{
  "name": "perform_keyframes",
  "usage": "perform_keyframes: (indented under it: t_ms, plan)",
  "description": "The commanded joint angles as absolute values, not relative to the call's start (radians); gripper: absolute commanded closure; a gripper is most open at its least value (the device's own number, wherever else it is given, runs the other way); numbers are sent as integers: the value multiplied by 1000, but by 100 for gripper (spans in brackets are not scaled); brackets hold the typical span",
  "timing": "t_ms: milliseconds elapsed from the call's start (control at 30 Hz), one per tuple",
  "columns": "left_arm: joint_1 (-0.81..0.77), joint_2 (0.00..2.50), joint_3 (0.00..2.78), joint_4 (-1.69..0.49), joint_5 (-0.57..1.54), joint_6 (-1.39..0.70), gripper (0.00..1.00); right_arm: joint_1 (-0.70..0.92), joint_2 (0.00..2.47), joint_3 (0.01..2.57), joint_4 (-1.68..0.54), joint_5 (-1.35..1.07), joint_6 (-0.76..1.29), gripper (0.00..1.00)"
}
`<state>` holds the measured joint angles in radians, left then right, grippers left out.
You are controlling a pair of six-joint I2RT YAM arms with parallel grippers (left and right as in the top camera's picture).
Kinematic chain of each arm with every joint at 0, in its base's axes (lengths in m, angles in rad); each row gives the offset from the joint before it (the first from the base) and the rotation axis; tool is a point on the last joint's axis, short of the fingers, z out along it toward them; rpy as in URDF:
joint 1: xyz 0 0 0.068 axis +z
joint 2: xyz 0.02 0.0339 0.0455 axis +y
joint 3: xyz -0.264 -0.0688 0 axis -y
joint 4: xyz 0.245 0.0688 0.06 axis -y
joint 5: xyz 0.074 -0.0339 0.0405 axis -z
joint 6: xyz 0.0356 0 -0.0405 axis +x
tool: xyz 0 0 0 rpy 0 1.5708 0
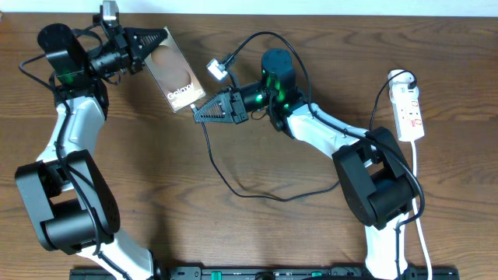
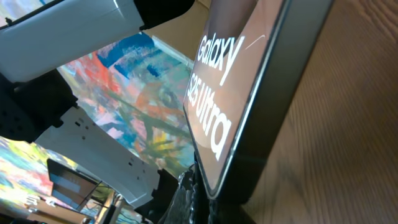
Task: Plug charger to phone and switch on socket
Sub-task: 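Push the connector into the phone's port with the right gripper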
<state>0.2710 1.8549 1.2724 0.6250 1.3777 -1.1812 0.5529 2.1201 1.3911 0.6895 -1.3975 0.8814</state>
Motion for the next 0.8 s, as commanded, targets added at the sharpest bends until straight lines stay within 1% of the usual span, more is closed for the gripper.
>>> perform_keyframes:
  t_ms: [0,767]
  plan:
    - [265,1827,1279,629,1377,-1205,93,548,2119,1395,693,-1394,886,99]
    - [262,1827,1277,629,1407,-1182,93,548,2119,1395,693,-1374,906,99]
